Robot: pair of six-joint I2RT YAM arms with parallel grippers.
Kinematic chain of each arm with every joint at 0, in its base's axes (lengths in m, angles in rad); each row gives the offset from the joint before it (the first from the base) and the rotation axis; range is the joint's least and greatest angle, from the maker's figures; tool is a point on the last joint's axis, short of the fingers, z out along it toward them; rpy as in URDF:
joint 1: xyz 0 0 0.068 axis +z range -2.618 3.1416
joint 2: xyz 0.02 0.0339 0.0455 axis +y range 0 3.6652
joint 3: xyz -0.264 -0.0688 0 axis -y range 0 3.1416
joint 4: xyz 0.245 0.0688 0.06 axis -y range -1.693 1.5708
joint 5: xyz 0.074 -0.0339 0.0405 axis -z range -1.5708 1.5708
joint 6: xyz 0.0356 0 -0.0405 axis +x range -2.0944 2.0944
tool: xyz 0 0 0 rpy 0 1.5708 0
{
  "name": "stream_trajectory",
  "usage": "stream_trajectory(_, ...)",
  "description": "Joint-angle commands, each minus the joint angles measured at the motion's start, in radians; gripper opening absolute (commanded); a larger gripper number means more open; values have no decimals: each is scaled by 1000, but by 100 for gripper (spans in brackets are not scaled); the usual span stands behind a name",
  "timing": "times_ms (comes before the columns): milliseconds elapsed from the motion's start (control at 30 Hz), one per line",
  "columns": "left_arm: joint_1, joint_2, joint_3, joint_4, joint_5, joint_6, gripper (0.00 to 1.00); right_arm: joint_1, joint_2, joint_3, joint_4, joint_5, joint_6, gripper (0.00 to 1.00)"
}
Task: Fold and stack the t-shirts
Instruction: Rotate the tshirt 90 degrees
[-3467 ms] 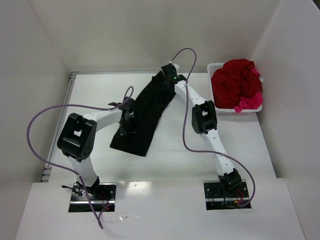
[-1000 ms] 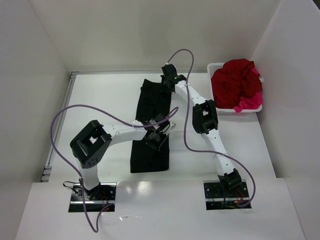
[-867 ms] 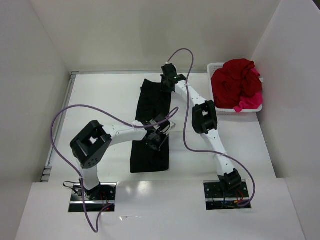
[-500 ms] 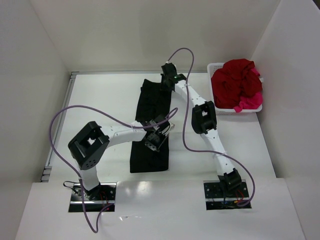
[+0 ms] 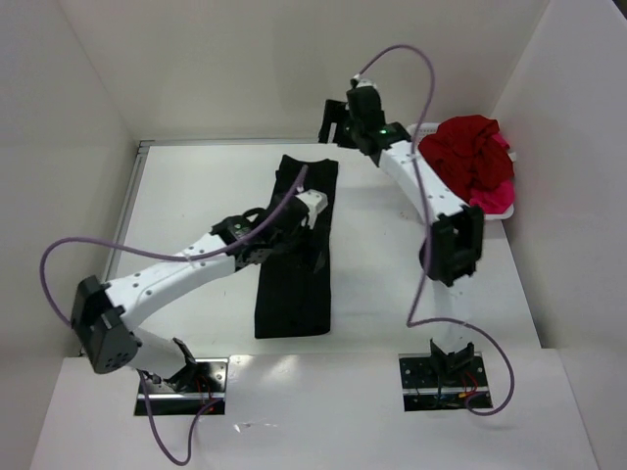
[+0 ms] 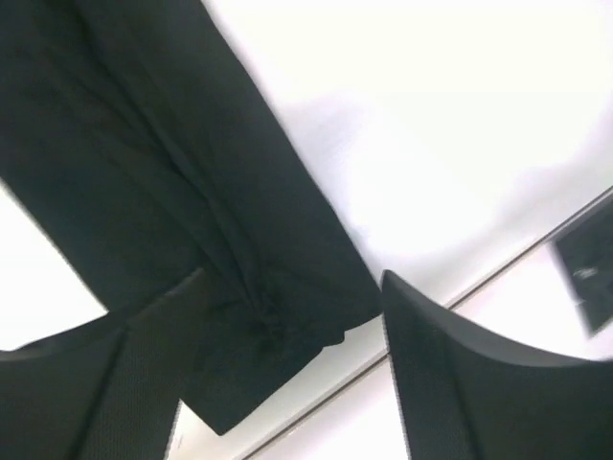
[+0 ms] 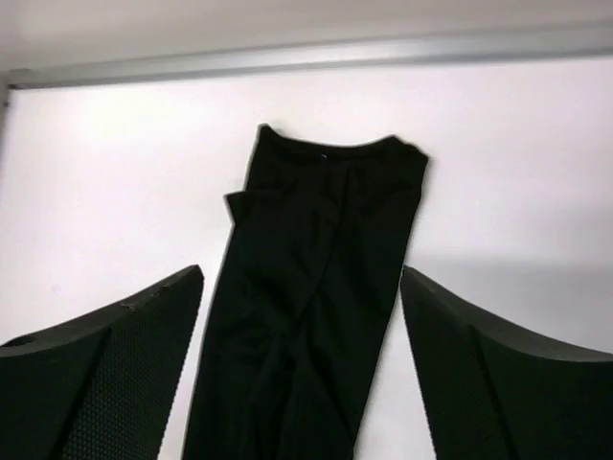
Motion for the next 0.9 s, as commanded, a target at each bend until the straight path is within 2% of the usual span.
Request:
stream_trajectory(0,33,-124,15,-36,-73,-99,83,-13,-289,-184,148,8,-10,91)
stream_trajectory(67,46,-195,-20,-36,-107,-157,92,-24,-427,-306,148,-25,-10,100)
stream_trajectory(133,58,-232,-52,-25,-156,-213,97,-24,-543,-389,132,-80,2,100)
stream_trajectory(167,58,-261,-84,-25,-156,-229,100,-24,-585,-496,132,-99,43,100)
stream_trajectory(367,98,-312,-154,-46,-167,-388,100,-24,-859,-921,145,-261,143,100)
stream_trajectory(467,133,-333,-209,-46,-141,-441,100,-24,-946,-1075,142,-320,182,100)
stream_trajectory(600,188,-355,-304,-37,-36,-507,100,42,-1016,-1171,61,-329,195,100)
stream_trajectory(733,222,-364,-339,-28,8,-490,100,140,-1055,-1250,72,-317,271,100)
stream_trajectory(867,268,-249,-339,-37,77,-444,100,235,-1041,-1284,90,-318,379,98)
